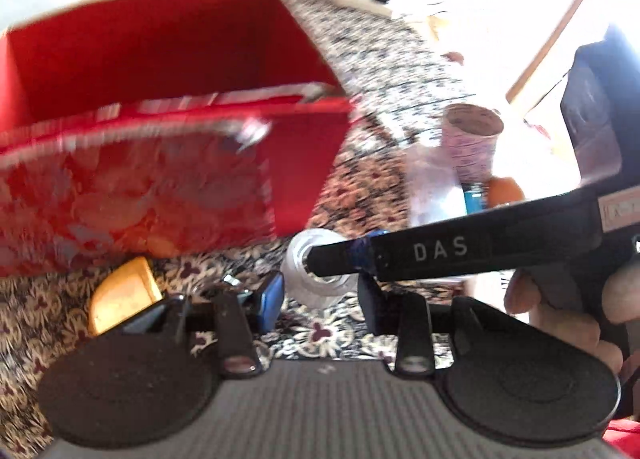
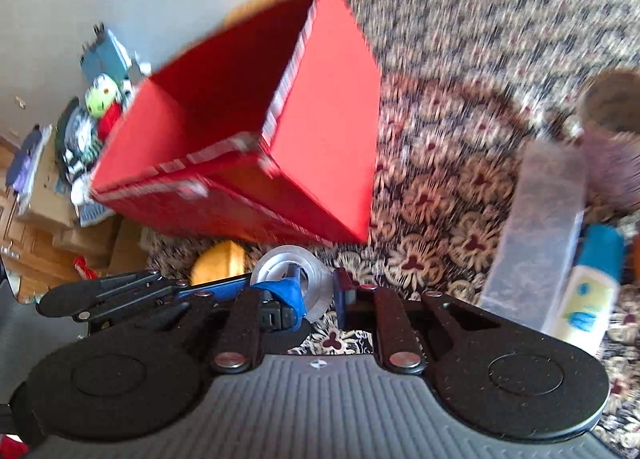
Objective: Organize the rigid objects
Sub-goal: 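Carry the tape roll with the right gripper down into the red box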
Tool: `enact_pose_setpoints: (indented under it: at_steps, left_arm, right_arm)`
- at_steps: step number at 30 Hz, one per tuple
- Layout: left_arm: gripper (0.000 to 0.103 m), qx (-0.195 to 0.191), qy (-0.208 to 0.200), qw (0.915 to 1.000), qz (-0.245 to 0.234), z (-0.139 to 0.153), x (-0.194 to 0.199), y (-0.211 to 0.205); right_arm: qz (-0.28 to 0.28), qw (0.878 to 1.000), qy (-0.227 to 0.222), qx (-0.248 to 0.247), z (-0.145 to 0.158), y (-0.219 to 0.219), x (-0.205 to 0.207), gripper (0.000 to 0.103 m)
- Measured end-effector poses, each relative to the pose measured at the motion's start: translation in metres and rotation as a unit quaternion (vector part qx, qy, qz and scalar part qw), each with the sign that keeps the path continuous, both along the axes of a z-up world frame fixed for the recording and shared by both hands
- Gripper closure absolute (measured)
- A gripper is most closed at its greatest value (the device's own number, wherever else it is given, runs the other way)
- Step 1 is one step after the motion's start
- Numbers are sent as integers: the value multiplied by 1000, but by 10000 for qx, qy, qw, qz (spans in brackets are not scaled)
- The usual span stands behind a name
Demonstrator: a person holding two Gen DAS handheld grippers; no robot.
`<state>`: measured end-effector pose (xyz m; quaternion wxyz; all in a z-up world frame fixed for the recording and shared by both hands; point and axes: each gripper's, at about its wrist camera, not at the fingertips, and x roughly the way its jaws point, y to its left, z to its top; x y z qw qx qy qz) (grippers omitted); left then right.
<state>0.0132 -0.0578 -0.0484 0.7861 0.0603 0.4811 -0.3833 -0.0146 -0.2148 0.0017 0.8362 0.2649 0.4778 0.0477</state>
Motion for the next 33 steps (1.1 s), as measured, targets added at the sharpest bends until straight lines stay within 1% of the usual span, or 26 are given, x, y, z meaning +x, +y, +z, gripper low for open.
enact_pose_setpoints:
  at_steps: [5,7,9,13,16,17,20,23,29,33]
  left_arm:
    - [70,-344,-526,9968,-502,50,-4,1]
    - [71,-473,-777,9938,-640,71,-3,3]
    - [73,-590,-1011,9905,-724,92,1,3]
    - [74,-761,-1433,9839,-748,131,26,7]
    - [75,-771,-1681,9804,-681,151,51,16]
    - [75,-739,-1703,9805,-639,154,62,19]
    - [75,-618,-1598,9841,-466,151,94,22]
    - [75,-461,-1467,9876,-321,137,122,27]
    - [75,-63,-971,9953,-22,84,166,27]
    - [75,268,-685,9972,112,50,186,26]
  right_arm:
    - [-164,9972,-632,-373,57,-2,-7,103]
    - [-106,9938,-925,-615,82,0,0,103]
    - [-47,9899,-1177,-795,99,2,13,103]
    - [168,9811,-1600,-1079,121,8,49,103]
    - [304,9812,-1583,-1057,119,9,87,103]
    - [350,9821,-1552,-1014,118,11,97,103]
    - [497,9842,-1412,-948,108,19,127,103]
    - [642,9872,-1161,-889,87,26,153,103]
    - [874,9930,-514,-600,29,36,200,103]
    - [1034,9935,-118,-463,-2,41,222,103]
